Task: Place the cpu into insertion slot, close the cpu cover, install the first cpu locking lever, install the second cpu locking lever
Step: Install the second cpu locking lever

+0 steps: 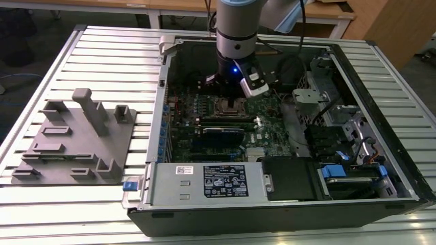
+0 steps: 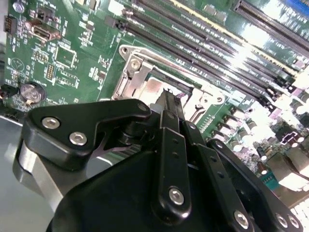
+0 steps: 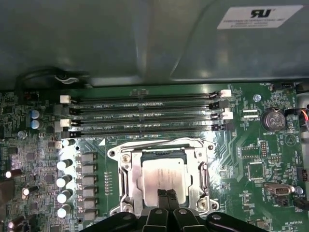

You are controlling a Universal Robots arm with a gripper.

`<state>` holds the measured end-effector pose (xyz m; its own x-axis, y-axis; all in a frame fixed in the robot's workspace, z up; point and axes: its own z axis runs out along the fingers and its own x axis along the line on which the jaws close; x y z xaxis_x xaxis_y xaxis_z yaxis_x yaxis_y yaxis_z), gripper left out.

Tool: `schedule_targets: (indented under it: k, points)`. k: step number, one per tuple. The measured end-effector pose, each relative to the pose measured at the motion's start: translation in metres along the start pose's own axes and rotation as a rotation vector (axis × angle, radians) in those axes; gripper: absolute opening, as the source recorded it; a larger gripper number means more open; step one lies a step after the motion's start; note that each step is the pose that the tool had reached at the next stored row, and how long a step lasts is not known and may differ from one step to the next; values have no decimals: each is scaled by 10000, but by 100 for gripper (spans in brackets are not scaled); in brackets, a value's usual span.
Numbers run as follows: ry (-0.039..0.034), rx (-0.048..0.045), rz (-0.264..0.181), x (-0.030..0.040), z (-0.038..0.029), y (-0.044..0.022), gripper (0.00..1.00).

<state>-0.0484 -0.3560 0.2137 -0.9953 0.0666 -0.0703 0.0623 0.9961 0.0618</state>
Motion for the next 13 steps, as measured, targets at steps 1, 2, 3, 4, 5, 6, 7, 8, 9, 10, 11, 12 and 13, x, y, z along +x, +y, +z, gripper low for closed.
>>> schedule_targets:
  k: [1,2,3,4,5,6,7,8,9,10,11,12,13]
  points:
    - [0,0,-1,0,1,9,10]
    - [0,-1,-1,1,2,16,10]
    - [0,-1,0,1,3,21,10]
    - [-1,-2,-1,1,3,21,10]
    - [0,-1,-2,1,3,21,10]
    - [-1,-3,-2,1,2,22,10]
    - [-1,-2,-2,1,1,22,10]
    - [-1,-2,0,1,1,22,10]
    - [-1,-3,-1,1,1,22,10]
    - [-1,-2,-1,1,-2,22,10]
    - [-1,-2,-1,1,-5,23,10]
    - [-1,-2,-1,1,-5,23,10]
    - [-1,-2,-1,1,-5,23,10]
